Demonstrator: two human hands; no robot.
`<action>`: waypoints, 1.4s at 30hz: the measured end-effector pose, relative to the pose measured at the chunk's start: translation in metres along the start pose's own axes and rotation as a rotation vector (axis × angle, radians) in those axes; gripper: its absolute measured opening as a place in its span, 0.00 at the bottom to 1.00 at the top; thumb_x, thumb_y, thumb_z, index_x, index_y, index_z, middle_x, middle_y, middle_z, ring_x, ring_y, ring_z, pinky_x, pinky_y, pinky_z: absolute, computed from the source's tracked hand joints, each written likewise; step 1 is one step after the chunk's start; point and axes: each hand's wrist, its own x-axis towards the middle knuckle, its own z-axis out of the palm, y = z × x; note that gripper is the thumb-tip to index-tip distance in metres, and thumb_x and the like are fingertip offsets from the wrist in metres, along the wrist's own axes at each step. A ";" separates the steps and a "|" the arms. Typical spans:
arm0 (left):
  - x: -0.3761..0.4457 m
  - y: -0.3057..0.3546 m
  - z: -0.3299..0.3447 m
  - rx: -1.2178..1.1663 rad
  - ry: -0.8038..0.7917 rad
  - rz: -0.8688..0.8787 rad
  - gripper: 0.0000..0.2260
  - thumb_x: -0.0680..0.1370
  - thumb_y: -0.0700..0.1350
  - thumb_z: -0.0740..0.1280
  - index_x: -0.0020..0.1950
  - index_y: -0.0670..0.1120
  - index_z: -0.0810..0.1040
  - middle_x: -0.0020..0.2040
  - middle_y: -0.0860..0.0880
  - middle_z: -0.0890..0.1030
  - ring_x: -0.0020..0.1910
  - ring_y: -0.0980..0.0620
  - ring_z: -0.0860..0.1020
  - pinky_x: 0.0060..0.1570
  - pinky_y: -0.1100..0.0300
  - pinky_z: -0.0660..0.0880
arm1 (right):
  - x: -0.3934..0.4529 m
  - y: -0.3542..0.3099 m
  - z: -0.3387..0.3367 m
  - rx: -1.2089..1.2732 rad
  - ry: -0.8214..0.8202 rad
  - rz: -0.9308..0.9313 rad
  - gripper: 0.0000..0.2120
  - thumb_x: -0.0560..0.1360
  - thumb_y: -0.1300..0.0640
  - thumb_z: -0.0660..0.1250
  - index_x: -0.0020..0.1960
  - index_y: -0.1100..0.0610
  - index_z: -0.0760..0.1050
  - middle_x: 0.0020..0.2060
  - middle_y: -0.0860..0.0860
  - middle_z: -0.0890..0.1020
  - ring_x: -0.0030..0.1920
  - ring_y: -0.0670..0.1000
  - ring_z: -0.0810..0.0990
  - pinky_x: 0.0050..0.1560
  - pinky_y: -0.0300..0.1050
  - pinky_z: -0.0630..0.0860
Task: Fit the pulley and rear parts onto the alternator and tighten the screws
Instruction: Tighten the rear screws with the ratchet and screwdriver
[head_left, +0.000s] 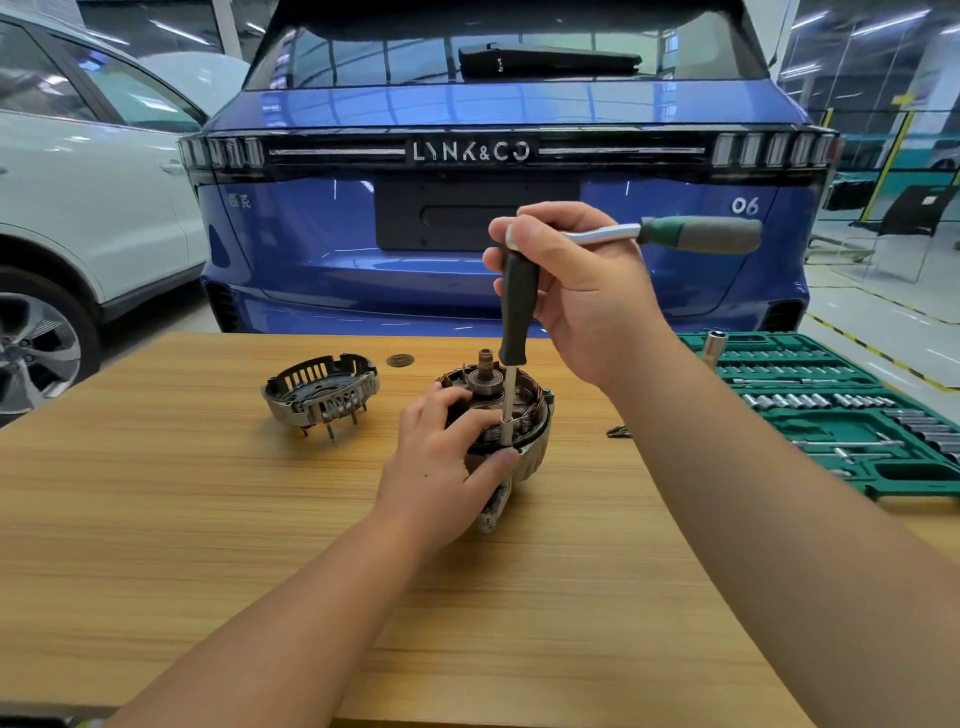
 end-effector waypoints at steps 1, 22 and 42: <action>-0.001 0.001 0.001 0.001 0.017 0.001 0.20 0.78 0.64 0.64 0.68 0.61 0.74 0.74 0.57 0.61 0.76 0.56 0.49 0.65 0.45 0.66 | 0.000 0.001 0.004 -0.064 0.030 -0.045 0.02 0.77 0.61 0.72 0.49 0.57 0.81 0.47 0.60 0.85 0.49 0.59 0.86 0.52 0.53 0.82; -0.001 -0.007 0.002 -0.040 0.025 0.043 0.23 0.75 0.66 0.60 0.67 0.59 0.76 0.73 0.58 0.63 0.76 0.56 0.50 0.67 0.54 0.55 | 0.007 0.013 0.000 0.313 -0.217 0.196 0.12 0.83 0.48 0.57 0.57 0.54 0.75 0.43 0.52 0.81 0.40 0.52 0.79 0.42 0.47 0.75; -0.002 -0.002 -0.001 -0.043 0.070 0.054 0.22 0.73 0.66 0.61 0.62 0.58 0.79 0.70 0.58 0.67 0.72 0.55 0.56 0.61 0.56 0.58 | -0.003 0.022 0.019 -0.017 0.002 -0.378 0.01 0.78 0.65 0.68 0.48 0.62 0.79 0.44 0.60 0.84 0.43 0.58 0.86 0.48 0.56 0.82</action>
